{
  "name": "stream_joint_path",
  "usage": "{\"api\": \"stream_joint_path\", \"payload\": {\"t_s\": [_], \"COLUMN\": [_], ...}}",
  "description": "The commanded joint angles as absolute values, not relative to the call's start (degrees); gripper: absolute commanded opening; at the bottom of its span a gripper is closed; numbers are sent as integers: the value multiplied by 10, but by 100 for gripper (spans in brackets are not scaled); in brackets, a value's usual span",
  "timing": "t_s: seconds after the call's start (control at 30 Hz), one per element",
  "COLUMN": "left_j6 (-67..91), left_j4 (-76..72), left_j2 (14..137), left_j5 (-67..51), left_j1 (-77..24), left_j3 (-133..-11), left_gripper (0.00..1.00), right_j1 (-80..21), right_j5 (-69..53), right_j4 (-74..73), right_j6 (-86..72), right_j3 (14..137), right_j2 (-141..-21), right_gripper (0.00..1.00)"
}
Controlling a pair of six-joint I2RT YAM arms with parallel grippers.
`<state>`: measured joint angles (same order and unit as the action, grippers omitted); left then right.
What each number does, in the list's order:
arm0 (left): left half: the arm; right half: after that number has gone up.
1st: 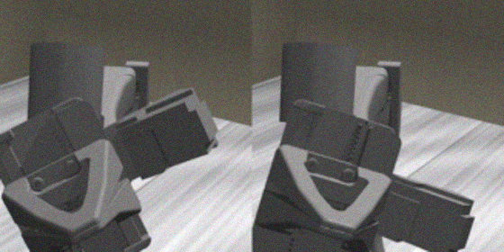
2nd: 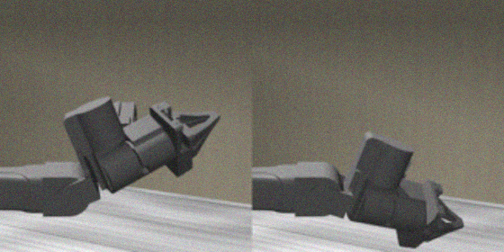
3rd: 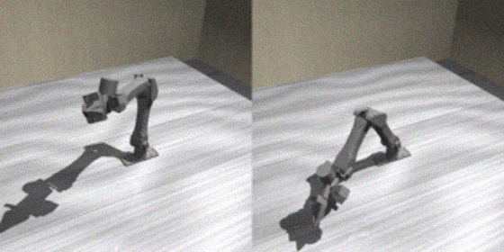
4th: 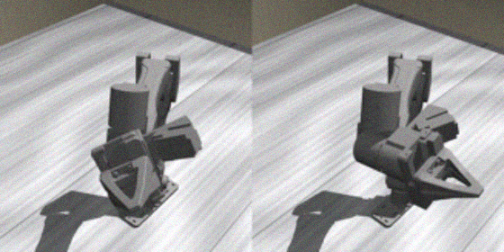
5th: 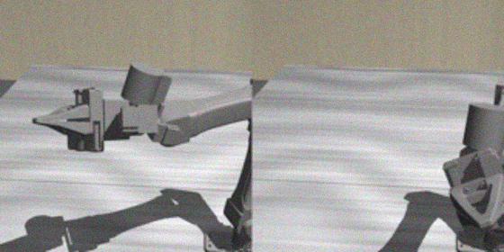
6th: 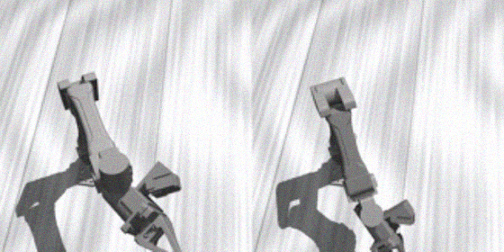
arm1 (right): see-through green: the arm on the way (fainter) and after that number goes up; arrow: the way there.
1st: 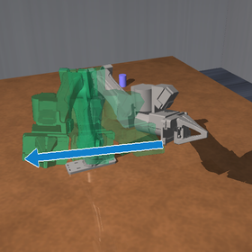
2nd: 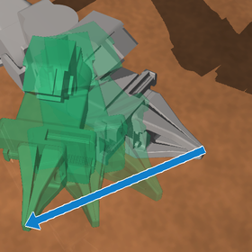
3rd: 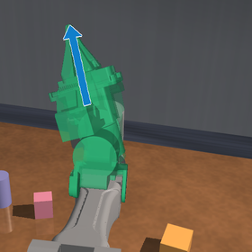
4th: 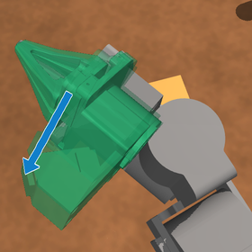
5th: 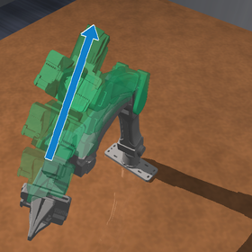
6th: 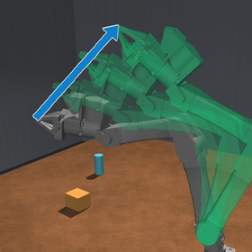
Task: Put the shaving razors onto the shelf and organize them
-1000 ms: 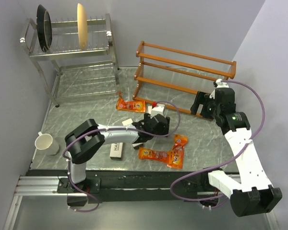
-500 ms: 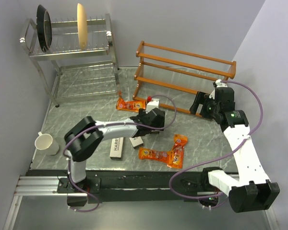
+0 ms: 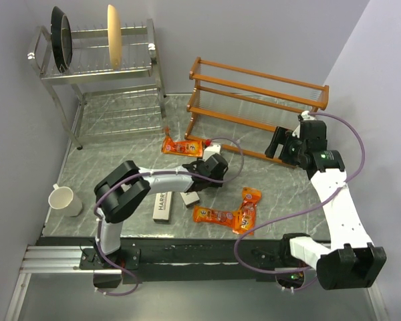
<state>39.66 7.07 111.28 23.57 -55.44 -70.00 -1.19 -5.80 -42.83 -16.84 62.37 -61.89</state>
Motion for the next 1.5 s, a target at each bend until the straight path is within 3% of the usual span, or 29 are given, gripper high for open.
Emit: {"api": "stream_joint_path", "payload": {"t_s": [0.0,0.13,0.27,0.37,0.7,0.97,1.37,1.47], "left_j6": [357,296,244,197,159,115,83,95], "left_j4": [50,15,-29,-61,-34,-85,-117,-106], "left_j2": [1059,1037,1008,1018,1156,1218,1256,1266], "left_j5": [221,228,251,257,241,265,236,241], "left_j1": [-543,-540,-539,-535,-483,-460,-454,-448], "left_j3": [-666,-648,-638,-648,-828,-892,-920,-925], "left_gripper": [51,44,49,42,41,51,54,59], "right_j1": [-6,-4,-3,-3,15,28,45,44], "right_j5": [-67,-71,-69,-71,-77,-89,-99,-104], "right_j4": [-401,-399,-396,-393,-388,-388,-387,-387], "right_j6": [-174,-176,-167,-170,-169,-171,-172,-169], "right_j3": [642,650,664,657,651,637,635,639], "right_j2": [-634,-653,-656,-660,-673,-677,-678,-682], "right_gripper": [100,99,99,99,99,99,98,98]}}
